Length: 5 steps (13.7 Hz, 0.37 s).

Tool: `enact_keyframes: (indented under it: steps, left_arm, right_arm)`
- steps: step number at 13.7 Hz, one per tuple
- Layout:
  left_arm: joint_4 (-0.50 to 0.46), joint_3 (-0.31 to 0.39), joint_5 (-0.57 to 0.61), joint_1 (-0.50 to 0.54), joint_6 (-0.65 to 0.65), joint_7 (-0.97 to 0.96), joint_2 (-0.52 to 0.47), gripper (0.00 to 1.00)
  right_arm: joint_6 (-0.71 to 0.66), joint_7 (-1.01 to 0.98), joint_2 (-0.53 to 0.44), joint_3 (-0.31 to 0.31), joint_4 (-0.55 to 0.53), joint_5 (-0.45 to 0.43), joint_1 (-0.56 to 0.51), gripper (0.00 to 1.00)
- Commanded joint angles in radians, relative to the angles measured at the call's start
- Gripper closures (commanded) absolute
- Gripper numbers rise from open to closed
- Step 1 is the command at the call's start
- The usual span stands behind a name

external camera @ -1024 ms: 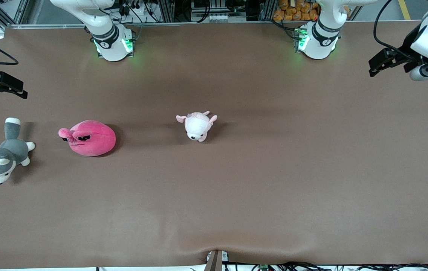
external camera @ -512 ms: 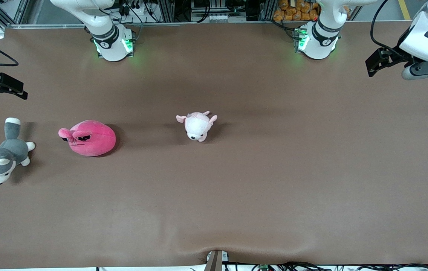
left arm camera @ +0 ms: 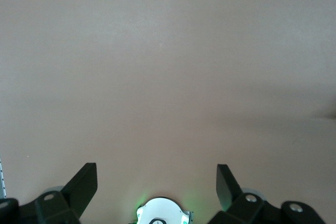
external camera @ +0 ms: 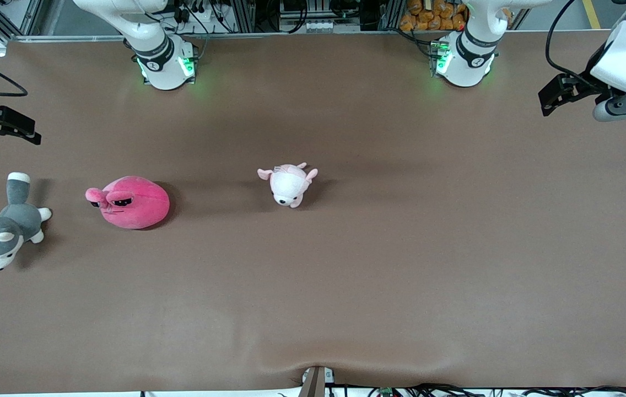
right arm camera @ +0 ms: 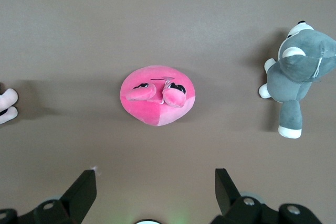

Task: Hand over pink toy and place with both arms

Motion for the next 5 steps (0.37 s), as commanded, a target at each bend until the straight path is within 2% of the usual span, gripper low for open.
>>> enact_keyframes:
  steps: [1, 5]
  left_arm:
    - [0.041, -0.002, 0.01, 0.005, -0.023, 0.016, 0.025, 0.0]
    - [0.041, -0.002, 0.008, 0.005, -0.023, 0.016, 0.028, 0.0]
  right_arm:
    - [-0.023, 0.006, 0.002, 0.01, 0.011, 0.001, -0.011, 0.0]
    - [-0.041, 0.095, 0.002, 0.011, 0.008, 0.011, -0.012, 0.0]
